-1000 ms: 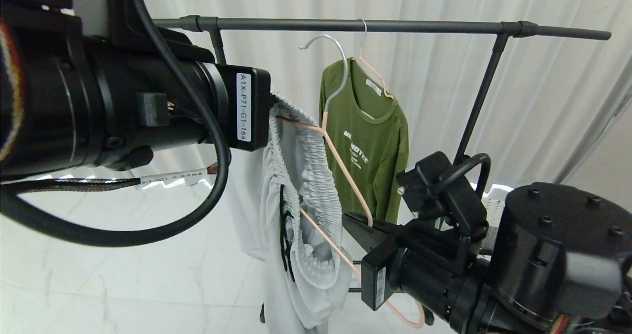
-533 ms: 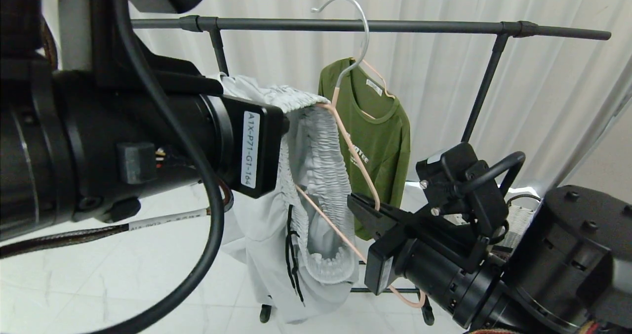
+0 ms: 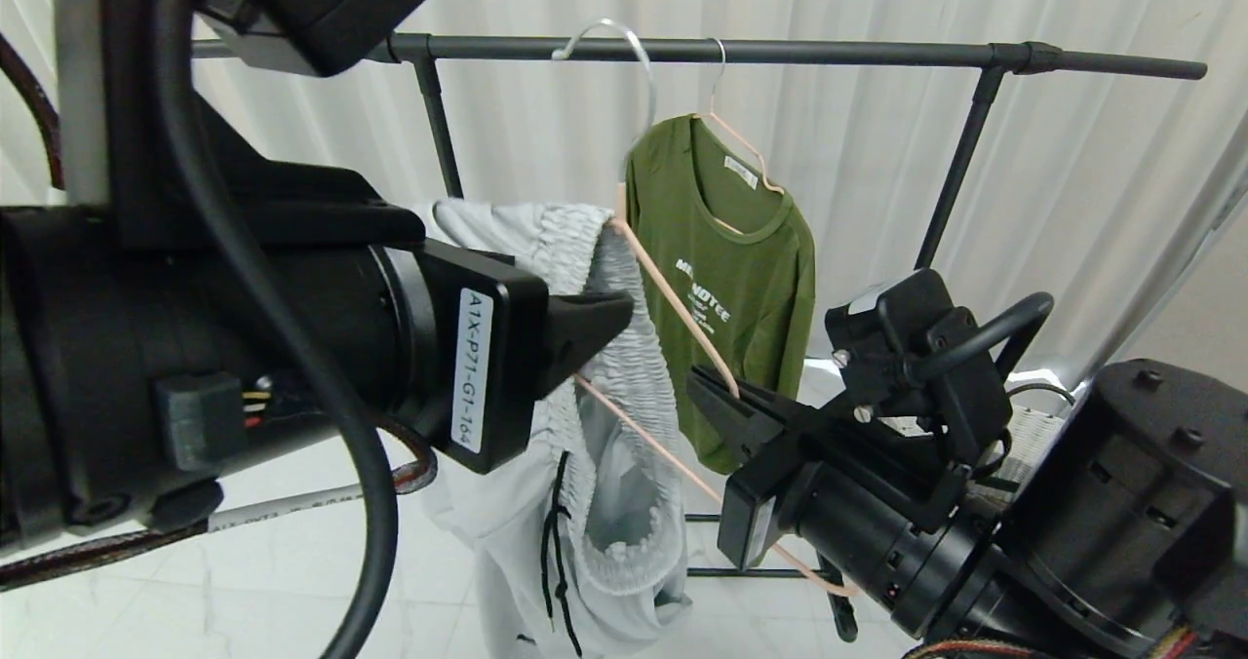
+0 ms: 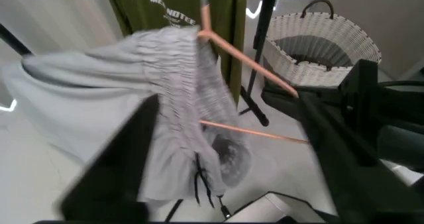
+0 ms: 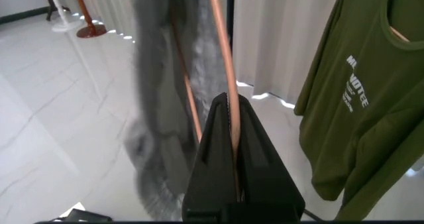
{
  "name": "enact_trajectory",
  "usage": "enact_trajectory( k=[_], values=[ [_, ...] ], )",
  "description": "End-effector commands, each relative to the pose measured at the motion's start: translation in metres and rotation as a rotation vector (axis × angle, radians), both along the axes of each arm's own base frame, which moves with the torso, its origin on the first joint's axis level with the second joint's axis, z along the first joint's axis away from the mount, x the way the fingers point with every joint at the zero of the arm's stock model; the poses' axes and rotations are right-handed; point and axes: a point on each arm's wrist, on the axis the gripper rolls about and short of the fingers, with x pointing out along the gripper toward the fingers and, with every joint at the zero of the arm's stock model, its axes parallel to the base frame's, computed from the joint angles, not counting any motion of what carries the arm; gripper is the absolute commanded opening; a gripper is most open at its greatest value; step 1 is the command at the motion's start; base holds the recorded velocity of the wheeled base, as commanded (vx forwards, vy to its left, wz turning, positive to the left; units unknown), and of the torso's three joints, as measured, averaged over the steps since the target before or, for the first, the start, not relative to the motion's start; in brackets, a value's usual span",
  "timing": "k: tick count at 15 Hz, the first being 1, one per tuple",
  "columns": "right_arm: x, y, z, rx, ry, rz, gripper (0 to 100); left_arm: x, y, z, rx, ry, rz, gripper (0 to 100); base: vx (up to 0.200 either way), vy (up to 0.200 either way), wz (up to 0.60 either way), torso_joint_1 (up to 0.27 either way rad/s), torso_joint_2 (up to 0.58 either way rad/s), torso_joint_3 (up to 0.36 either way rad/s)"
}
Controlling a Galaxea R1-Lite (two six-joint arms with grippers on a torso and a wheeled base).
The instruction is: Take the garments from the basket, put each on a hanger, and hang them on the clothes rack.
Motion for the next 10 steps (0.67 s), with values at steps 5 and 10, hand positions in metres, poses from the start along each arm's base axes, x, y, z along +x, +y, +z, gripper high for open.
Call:
enact_trajectory(
  k=[5,10],
  values=[
    [0.007,-0.004,0.005,0.039,-0.051,-0.045,0,-0.010,0.017,-0.013,0.028,0.015,0.000,100,0.000,0.000,0.00,0.000,0.00,0.000],
    [0.010,-0.012,0.014,0.074,-0.087,-0.083,0,-0.018,0.057,-0.021,0.106,-0.042,0.034,100,0.000,0.000,0.00,0.000,0.00,0.000]
  ],
)
